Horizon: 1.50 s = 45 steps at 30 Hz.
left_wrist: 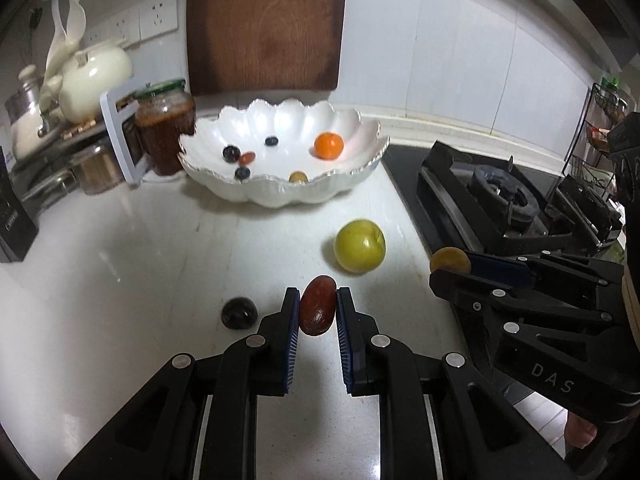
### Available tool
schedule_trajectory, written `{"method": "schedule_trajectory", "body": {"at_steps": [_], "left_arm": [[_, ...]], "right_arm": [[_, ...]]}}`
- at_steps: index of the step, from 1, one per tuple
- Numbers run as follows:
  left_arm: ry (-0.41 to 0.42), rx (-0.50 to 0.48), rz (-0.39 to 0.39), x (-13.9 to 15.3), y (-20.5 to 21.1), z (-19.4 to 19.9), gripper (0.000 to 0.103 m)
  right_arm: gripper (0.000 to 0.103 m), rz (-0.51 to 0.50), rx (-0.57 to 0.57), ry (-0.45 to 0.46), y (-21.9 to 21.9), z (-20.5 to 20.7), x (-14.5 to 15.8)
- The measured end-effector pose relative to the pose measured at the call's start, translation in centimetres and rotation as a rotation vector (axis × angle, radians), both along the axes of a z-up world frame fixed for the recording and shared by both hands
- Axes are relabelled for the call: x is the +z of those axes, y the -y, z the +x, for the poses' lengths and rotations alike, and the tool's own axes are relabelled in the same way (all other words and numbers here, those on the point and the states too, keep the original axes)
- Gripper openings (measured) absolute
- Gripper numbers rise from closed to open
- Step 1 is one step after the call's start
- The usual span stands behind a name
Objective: Organize fruits
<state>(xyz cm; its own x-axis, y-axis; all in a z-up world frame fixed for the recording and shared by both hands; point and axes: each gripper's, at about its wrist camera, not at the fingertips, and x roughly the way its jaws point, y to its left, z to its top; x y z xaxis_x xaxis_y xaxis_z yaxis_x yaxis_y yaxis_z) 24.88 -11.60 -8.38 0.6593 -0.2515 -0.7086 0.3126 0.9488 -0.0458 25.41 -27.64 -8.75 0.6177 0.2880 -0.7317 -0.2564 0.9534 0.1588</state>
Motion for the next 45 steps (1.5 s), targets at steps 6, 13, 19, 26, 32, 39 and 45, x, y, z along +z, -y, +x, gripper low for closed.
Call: {"method": "schedule_trajectory", "body": {"at_steps": [6, 13, 19, 26, 32, 39, 45], "left_arm": [[0.052, 0.000, -0.019, 2.0, -0.6, -0.2, 0.019], [0.105, 0.006, -0.044, 4.3, -1.0, 0.3, 0.019], [0.154, 0.016, -0.052, 6.2, -1.5, 1.1, 0.019], [0.227, 0.012, -0.055, 8.3, -1.8, 1.8, 0.019], [0.270, 0.025, -0.060, 9.5, -2.2, 3.4, 0.019], [0.257, 0.034, -0.080, 9.9, -2.5, 6.0, 0.019], [0.245, 0.043, -0.082, 10.2, -2.7, 8.4, 0.019]], "right_arm": [[0.027, 0.006, -0.013, 0.058, -0.3, -0.4, 1.9], [0.027, 0.017, -0.045, 0.126, -0.5, -0.2, 4.1], [0.027, 0.023, -0.073, 0.188, -0.8, 0.3, 5.8], [0.027, 0.023, -0.093, 0.242, -1.1, 1.4, 7.5], [0.027, 0.027, -0.119, 0.270, -1.3, 2.9, 8.4], [0.027, 0.032, -0.141, 0.286, -1.7, 4.9, 9.2], [0.027, 0.027, -0.151, 0.289, -2.1, 7.0, 9.6]]}}
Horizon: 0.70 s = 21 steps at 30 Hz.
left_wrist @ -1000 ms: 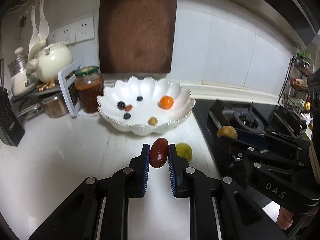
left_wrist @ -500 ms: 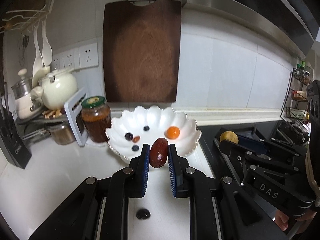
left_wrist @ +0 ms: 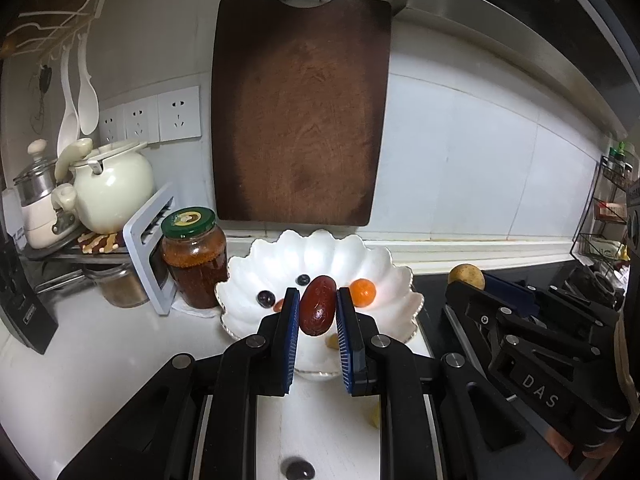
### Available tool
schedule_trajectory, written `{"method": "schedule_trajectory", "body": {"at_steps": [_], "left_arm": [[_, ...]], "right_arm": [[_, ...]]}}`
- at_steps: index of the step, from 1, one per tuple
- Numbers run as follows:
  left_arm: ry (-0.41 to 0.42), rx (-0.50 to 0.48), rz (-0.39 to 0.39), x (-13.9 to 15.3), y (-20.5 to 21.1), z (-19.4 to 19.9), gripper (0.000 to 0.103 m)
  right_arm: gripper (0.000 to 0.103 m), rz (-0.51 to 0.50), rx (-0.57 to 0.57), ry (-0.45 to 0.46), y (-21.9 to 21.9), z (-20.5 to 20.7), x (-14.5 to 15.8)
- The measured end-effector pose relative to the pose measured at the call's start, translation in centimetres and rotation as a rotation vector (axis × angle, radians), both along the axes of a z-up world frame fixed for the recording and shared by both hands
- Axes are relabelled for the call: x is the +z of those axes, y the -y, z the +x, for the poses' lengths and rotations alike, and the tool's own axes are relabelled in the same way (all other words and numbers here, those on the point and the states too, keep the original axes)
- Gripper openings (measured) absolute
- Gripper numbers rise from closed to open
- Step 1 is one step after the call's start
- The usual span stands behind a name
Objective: Organize fruits
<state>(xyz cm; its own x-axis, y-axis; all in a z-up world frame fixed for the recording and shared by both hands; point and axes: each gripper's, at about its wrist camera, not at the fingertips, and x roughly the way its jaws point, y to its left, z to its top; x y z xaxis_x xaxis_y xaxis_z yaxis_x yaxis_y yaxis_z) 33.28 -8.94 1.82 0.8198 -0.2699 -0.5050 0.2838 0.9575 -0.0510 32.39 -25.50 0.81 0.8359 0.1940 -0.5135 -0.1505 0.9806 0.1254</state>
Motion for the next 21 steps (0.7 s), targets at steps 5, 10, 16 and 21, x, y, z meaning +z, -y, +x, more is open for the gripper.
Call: {"method": "schedule_trajectory", "body": {"at_steps": [5, 10, 16, 21], "left_arm": [[-0.001, 0.011, 0.004, 0.3, 0.1, 1.9, 0.019], [-0.011, 0.009, 0.012, 0.5, 0.3, 4.4, 0.019], [-0.038, 0.008, 0.029, -0.1, 0.8, 7.3, 0.019], [-0.084, 0.013, 0.028, -0.9, 1.1, 9.7, 0.019]], "right_arm": [[0.027, -0.008, -0.013, 0.000, -0.2, 1.8, 0.1], [0.027, -0.014, -0.025, -0.009, -0.4, 4.3, 0.2], [0.027, -0.033, -0.039, -0.041, -0.4, 7.5, -0.3], [0.027, -0.045, -0.032, -0.068, -0.9, 9.9, -1.0]]}}
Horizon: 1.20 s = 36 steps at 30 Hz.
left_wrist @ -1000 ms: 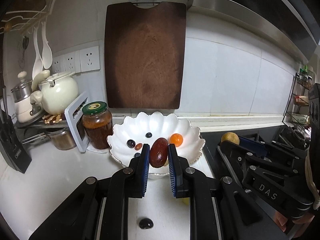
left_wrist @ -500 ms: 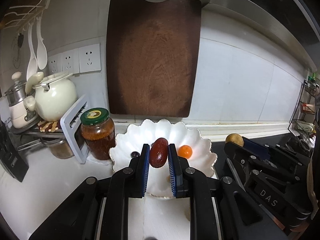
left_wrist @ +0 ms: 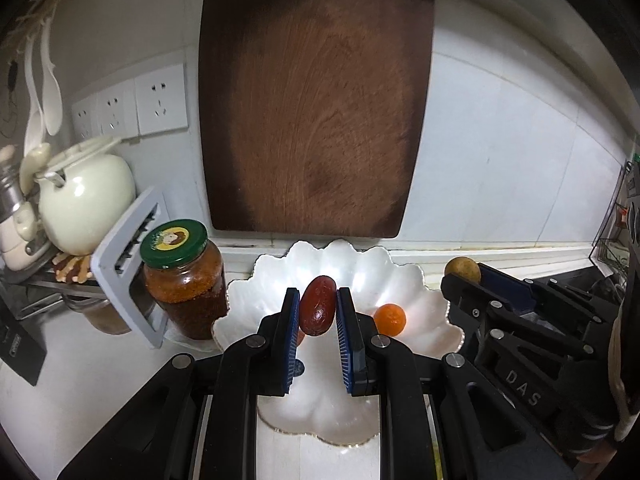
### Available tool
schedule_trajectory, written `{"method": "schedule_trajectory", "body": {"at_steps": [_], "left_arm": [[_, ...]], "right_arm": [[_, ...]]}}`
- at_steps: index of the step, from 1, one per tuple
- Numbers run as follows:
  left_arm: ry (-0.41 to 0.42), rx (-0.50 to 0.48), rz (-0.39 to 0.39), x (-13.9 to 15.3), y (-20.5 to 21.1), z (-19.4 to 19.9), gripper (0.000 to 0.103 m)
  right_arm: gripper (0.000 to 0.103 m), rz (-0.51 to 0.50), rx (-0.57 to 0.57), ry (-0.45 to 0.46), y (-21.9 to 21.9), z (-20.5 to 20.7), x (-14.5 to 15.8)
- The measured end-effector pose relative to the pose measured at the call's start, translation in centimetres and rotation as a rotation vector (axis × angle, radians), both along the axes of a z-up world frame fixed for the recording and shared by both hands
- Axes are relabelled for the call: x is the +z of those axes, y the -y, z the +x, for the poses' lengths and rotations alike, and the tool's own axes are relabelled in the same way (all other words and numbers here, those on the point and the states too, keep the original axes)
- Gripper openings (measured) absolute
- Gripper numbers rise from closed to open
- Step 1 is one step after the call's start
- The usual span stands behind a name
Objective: Organize fruits
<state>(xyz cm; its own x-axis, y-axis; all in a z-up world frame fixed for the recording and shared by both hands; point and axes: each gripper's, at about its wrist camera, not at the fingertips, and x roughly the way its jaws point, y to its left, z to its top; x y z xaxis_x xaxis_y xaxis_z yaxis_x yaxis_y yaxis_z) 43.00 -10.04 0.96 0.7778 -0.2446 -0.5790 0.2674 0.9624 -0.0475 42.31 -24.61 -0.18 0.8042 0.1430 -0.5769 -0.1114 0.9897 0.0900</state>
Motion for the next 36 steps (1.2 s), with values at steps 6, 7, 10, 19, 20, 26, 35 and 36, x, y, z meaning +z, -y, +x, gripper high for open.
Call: {"method": "schedule_trajectory", "body": {"at_steps": [6, 7, 10, 19, 20, 26, 35, 36], "left_arm": [[-0.031, 0.005, 0.009, -1.0, 0.4, 3.0, 0.019], [-0.034, 0.009, 0.015, -1.3, 0.5, 3.6, 0.019], [-0.056, 0.002, 0.025, -2.0, 0.4, 5.0, 0.019], [-0.181, -0.009, 0.050, -5.4, 0.6, 9.7, 0.019], [-0.190, -0.010, 0.055, -5.7, 0.7, 10.0, 0.019], [-0.260, -0.014, 0.071, -7.8, 1.1, 11.8, 0.019], [-0.296, -0.013, 0.082, -9.1, 1.2, 12.9, 0.037], [-0.290, -0.011, 0.087, -9.0, 1.1, 12.7, 0.037]], "right_arm": [[0.027, -0.017, 0.008, -0.046, -0.6, 3.1, -1.3], [0.027, -0.018, 0.008, -0.057, -0.7, 3.6, -1.6], [0.027, -0.027, 0.004, -0.082, -0.7, 5.1, -2.4], [0.027, -0.035, 0.001, -0.173, -0.8, 8.9, -5.2], [0.027, -0.037, 0.000, -0.180, -0.8, 9.1, -5.4], [0.028, -0.035, 0.004, -0.224, -0.9, 10.7, -6.9], [0.044, -0.038, -0.011, -0.262, -0.8, 11.8, -8.0], [0.046, -0.032, -0.018, -0.262, -0.7, 11.7, -8.0]]}}
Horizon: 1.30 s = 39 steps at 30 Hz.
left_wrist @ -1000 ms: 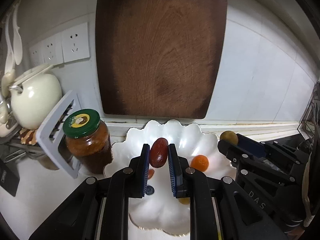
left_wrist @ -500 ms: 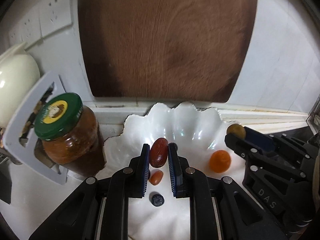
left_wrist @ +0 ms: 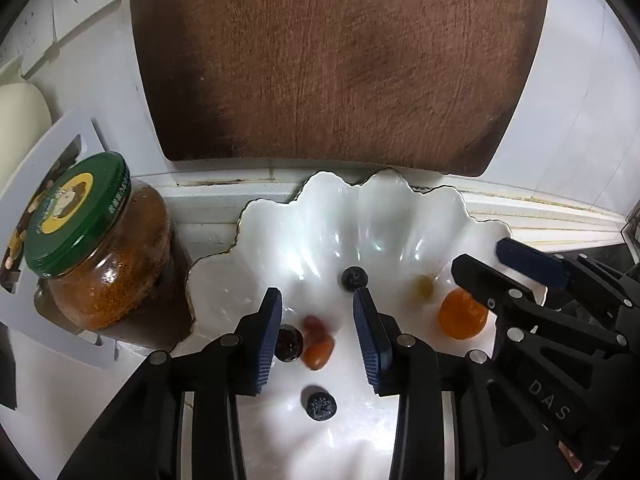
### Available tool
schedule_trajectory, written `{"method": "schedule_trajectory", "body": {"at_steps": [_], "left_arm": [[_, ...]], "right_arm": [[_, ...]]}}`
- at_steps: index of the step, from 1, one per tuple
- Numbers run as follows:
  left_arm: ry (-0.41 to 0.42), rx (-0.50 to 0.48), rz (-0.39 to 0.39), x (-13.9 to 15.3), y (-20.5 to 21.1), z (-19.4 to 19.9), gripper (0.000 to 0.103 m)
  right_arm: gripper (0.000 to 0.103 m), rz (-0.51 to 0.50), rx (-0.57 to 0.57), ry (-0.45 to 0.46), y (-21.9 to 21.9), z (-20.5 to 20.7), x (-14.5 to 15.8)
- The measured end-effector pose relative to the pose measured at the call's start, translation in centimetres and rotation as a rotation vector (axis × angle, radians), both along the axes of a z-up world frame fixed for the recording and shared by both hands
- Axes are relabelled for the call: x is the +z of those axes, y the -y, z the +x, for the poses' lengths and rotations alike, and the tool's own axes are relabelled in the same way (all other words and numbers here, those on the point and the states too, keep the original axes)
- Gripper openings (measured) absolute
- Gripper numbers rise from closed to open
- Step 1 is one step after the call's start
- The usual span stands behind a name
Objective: Organize fruits
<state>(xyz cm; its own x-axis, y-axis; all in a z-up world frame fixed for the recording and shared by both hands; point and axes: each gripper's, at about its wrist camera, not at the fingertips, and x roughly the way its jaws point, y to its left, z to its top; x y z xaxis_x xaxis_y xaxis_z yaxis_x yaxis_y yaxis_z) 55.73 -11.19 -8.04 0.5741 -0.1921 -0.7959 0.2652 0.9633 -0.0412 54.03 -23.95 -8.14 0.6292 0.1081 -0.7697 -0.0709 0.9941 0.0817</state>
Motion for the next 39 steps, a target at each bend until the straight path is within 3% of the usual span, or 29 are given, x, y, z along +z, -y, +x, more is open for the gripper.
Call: {"method": "schedule_trajectory", "body": {"at_steps": [8, 21, 35, 37, 39], "left_arm": [[0.067, 0.039, 0.048, 2.1, -0.7, -1.9, 0.045], [0.199, 0.061, 0.065, 6.8, -2.2, -7.5, 0.073], [0.289, 0.109, 0.056, 9.7, -4.7, -14.1, 0.079], [0.304, 0.111, 0.058, 10.1, -4.9, -15.0, 0.079], [0.316, 0.118, 0.058, 10.5, -5.2, -16.0, 0.080]], "right_arm": [[0.046, 0.001, -0.039, 0.023, 0.9, -1.8, 1.1], [0.046, 0.000, -0.037, 0.113, 0.9, -6.9, 4.8], [0.046, 0.012, -0.007, 0.200, 0.3, -12.8, 8.0], [0.055, 0.004, -0.007, 0.215, 0.2, -13.7, 8.4], [0.056, -0.001, -0.011, 0.231, 0.2, -14.5, 8.7]]}}
